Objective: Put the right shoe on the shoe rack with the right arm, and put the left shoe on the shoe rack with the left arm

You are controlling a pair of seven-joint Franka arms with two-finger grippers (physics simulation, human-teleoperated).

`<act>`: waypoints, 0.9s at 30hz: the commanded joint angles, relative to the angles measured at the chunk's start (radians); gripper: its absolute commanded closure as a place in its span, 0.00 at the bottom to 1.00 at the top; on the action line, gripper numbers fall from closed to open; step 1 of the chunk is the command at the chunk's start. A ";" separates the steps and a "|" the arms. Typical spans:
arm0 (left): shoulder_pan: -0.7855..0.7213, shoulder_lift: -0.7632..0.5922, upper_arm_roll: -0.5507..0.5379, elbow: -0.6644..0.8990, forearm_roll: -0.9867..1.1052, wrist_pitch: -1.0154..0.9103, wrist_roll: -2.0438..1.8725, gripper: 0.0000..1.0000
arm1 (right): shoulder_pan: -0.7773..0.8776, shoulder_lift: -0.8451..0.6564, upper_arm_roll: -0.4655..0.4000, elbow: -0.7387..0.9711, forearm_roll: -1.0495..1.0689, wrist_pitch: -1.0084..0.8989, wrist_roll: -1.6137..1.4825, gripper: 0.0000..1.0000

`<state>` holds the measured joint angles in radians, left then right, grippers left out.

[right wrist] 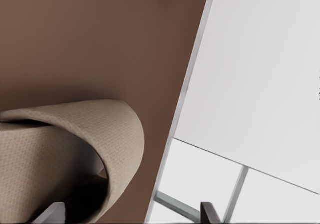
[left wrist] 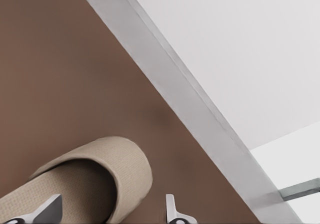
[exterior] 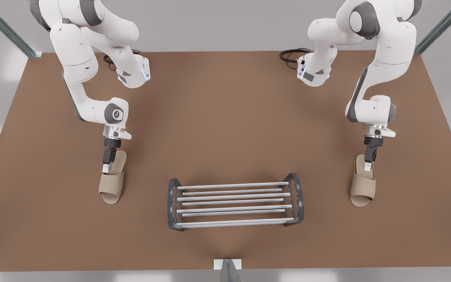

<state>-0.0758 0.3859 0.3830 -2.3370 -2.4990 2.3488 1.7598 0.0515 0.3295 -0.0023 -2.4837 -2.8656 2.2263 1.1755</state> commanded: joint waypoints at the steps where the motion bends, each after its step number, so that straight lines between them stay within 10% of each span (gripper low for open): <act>1: 0.001 0.017 -0.012 0.033 -0.021 0.029 0.026 0.00 | 0.005 0.006 -0.001 0.003 -0.001 -0.066 0.346 0.00; 27: 0.001 0.137 -0.073 0.189 -0.034 0.067 -0.013 0.00 | 0.041 0.129 -0.054 0.117 -0.035 -0.140 0.398 0.00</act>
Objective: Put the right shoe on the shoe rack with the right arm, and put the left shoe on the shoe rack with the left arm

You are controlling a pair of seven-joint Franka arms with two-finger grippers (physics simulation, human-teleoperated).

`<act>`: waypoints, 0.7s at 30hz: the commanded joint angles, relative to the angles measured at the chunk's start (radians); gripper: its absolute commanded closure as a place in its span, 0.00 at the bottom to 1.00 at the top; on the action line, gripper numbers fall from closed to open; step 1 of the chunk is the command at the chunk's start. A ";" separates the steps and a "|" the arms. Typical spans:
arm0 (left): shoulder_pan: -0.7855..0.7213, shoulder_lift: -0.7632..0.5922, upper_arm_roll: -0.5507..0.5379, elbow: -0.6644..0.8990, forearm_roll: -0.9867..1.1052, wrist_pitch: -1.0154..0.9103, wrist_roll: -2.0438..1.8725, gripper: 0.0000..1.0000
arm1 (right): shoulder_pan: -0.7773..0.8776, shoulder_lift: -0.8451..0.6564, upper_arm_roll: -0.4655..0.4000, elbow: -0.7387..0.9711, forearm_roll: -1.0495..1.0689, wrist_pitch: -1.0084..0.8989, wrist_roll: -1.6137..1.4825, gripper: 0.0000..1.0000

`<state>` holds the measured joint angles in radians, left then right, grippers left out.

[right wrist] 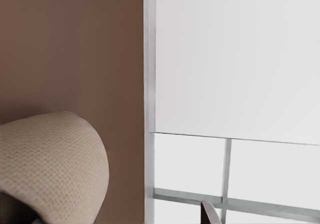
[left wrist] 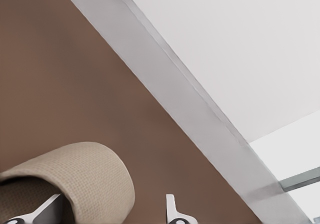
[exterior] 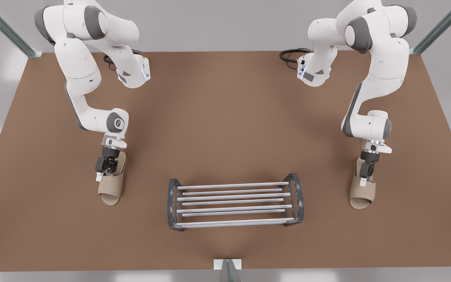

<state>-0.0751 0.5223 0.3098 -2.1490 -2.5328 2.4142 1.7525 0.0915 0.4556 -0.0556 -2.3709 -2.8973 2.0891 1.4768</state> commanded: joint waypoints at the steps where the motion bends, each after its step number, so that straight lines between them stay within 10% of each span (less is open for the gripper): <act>1: 0.000 0.001 -0.003 0.001 -0.001 0.002 -0.005 0.00 | 0.001 0.003 -0.001 0.004 -0.003 -0.003 0.097 0.00; 12: 0.000 0.018 -0.011 0.032 -0.001 0.016 -0.025 0.00 | 0.010 0.023 -0.020 0.018 -0.003 -0.001 0.105 0.05; 16: 0.000 0.019 -0.014 0.032 0.000 0.017 -0.025 0.31 | 0.010 0.023 -0.020 0.021 -0.002 0.002 0.105 0.31; 21: 0.000 0.021 -0.014 0.032 0.002 0.017 -0.025 0.39 | 0.022 0.029 -0.030 0.025 -0.003 -0.003 0.105 0.52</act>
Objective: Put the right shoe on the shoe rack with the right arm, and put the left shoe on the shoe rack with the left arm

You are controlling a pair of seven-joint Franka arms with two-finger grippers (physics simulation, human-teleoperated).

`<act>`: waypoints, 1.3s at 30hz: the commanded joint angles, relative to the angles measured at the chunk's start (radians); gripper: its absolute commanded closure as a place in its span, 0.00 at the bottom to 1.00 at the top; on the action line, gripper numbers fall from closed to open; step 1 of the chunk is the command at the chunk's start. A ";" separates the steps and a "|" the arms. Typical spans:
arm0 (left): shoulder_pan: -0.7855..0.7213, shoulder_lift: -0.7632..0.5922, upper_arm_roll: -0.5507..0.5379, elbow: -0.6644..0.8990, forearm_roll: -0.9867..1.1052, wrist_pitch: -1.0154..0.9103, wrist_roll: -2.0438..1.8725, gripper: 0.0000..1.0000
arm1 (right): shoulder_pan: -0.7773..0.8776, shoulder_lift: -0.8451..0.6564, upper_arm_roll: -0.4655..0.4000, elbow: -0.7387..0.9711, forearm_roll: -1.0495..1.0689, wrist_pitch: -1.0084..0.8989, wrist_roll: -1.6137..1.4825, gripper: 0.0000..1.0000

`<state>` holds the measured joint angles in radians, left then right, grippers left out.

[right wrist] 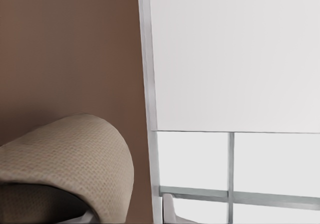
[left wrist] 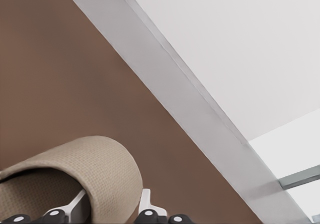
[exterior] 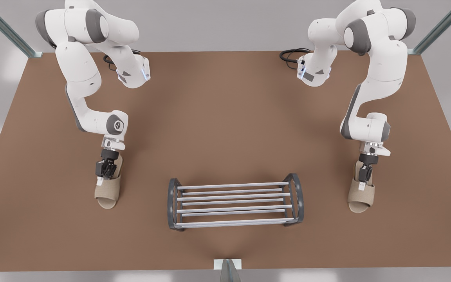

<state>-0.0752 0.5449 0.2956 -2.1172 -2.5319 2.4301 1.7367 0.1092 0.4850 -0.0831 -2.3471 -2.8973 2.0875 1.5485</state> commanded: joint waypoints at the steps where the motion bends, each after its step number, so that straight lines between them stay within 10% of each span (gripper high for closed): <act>1: 0.000 0.003 0.000 0.000 0.001 0.001 -0.009 0.41 | 0.004 0.000 -0.006 0.003 -0.002 0.003 0.033 0.68; 5: 0.000 0.007 -0.001 0.000 0.001 0.000 -0.009 0.49 | 0.006 -0.031 -0.009 0.011 -0.005 0.025 0.036 0.79; 16: 0.002 0.049 -0.003 0.049 0.001 0.001 -0.011 0.54 | 0.010 -0.312 0.109 0.242 0.205 0.836 0.107 0.79; 21: 0.002 0.052 -0.009 0.054 0.002 0.001 -0.014 0.68 | 0.073 -0.327 0.244 0.347 0.428 0.853 0.104 0.79; 28: -0.002 0.000 -0.015 0.054 0.012 0.047 -0.012 0.73 | 0.096 -0.349 0.187 0.469 0.444 0.968 0.102 0.79; 39: -0.003 -0.553 -0.363 0.051 0.008 0.857 -0.310 0.77 | 0.356 0.029 0.125 0.836 0.670 0.872 0.098 0.79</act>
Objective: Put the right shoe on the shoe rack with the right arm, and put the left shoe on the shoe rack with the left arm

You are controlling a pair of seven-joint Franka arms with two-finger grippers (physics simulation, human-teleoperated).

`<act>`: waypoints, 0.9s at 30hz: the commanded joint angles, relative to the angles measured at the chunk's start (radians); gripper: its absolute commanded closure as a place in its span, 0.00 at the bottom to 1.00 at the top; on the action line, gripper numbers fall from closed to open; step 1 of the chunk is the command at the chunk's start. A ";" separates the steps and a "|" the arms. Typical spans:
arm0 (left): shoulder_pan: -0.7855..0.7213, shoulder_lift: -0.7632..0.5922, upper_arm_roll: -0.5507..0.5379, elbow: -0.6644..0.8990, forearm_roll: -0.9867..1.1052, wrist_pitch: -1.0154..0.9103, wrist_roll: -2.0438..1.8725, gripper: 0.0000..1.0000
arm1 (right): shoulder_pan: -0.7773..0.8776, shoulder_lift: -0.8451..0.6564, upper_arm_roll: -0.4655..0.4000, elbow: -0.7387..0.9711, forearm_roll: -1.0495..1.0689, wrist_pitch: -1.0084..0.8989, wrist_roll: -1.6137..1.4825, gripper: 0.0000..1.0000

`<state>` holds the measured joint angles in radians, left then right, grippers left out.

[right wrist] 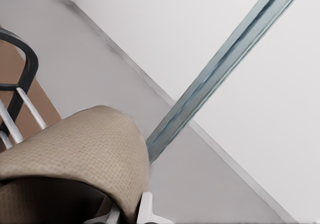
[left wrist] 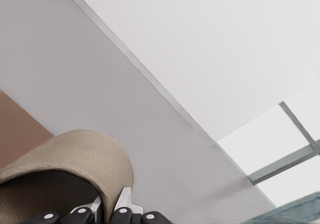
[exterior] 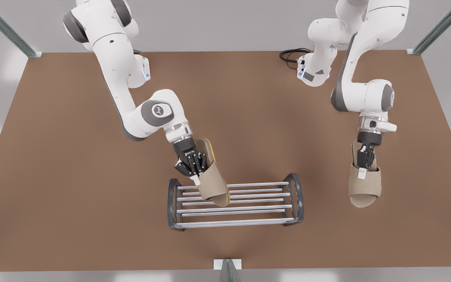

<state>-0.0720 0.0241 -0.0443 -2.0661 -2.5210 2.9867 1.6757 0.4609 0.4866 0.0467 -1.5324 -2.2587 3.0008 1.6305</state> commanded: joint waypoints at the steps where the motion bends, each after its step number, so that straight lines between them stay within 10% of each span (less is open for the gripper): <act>1: -0.006 -0.055 -0.068 0.006 -0.004 0.325 -0.344 0.77 | 0.004 0.044 -0.016 0.023 0.022 -0.045 0.012 0.79; 12: -0.060 0.030 -0.491 0.291 -0.013 0.505 -0.834 0.77 | 0.032 0.135 -0.036 0.038 0.022 -0.273 -0.066 0.79; 16: -0.132 0.140 -0.491 0.425 -0.010 0.505 -0.847 0.78 | 0.032 0.148 -0.039 0.038 0.022 -0.275 -0.050 0.01; 27: -0.154 0.454 -0.428 0.618 0.097 0.497 -0.838 0.78 | 0.032 0.164 -0.045 0.029 0.018 -0.278 -0.046 0.00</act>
<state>-0.2254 0.4659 -0.4752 -1.4595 -2.4477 3.4863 1.0564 0.4908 0.6525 0.0018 -1.5018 -2.2407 2.7247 1.5923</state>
